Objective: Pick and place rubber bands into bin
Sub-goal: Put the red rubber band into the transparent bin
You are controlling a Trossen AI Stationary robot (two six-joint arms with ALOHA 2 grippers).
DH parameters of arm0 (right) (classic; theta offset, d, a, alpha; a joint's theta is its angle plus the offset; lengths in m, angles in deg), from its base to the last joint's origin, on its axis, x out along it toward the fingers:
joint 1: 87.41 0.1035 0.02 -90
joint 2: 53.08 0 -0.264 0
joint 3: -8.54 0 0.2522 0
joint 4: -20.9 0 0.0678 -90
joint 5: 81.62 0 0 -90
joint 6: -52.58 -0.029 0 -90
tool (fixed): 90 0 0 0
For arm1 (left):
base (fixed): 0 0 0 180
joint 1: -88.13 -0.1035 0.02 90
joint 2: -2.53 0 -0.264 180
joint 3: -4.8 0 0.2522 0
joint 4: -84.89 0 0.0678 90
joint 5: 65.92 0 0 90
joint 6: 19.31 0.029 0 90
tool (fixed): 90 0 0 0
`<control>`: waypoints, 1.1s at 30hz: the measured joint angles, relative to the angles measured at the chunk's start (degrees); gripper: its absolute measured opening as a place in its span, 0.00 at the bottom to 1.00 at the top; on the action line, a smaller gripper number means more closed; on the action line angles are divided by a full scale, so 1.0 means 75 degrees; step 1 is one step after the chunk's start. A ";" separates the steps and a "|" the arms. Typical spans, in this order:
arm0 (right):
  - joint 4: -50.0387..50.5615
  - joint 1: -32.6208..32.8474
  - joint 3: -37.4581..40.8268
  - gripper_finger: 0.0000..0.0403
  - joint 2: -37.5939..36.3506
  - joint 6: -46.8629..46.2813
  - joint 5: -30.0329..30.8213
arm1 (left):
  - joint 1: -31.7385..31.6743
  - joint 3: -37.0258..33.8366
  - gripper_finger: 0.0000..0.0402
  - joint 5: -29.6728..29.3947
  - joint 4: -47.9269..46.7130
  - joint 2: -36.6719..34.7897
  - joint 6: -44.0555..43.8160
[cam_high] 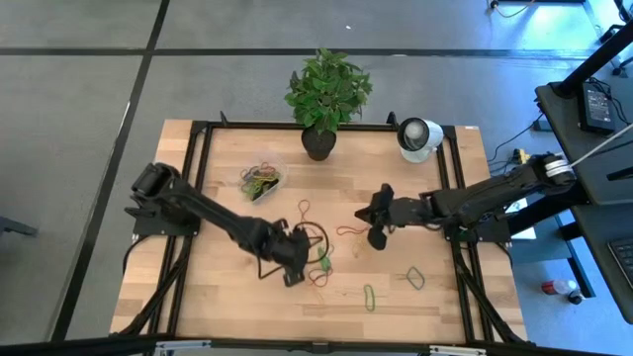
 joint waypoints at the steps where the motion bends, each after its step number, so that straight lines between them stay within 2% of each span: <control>1: 0.0257 -0.0045 -0.0213 0.09 0.0228 0.0109 0.0000 | 0.0079 -0.0003 0.00 -0.0026 -0.0023 0.0098 -0.0107; 4: 0.1313 -0.0202 -0.0968 0.13 0.1075 0.0220 -0.0181 | 0.0269 -0.0040 0.00 -0.0030 0.0050 0.0176 -0.0278; 10: 0.3431 -0.0537 -0.2131 0.25 0.2744 0.0240 -0.1422 | 0.0516 -0.0646 0.00 -0.0068 0.0873 -0.0148 -0.0350; 16: 0.3655 -0.0566 -0.2516 0.39 0.3818 0.0389 -0.1790 | 0.0894 -0.1387 0.00 -0.0100 0.1560 -0.0463 -0.0444; 21: 0.3812 -0.0600 -0.2734 0.42 0.4362 -0.0014 -0.1784 | 0.1264 -0.2031 0.00 -0.0249 0.2282 -0.0738 -0.0497; 25: 0.3876 -0.0699 -0.2819 0.35 0.4635 -0.0260 -0.1803 | 0.1591 -0.2714 0.00 -0.0532 0.3143 -0.1156 -0.0661; 28: 0.3858 -0.0735 -0.2822 0.23 0.4717 -0.0471 -0.1781 | 0.1841 -0.3271 0.00 -0.0648 0.3563 -0.1521 -0.0904; 31: 0.3786 -0.0737 -0.2810 0.07 0.4712 -0.0652 -0.1726 | 0.2047 -0.3760 0.00 -0.0677 0.3833 -0.1862 -0.1164; 33: 0.3729 -0.0743 -0.2787 0.03 0.4569 -0.0898 -0.1752 | 0.2166 -0.4052 0.00 -0.0671 0.3939 -0.2072 -0.1192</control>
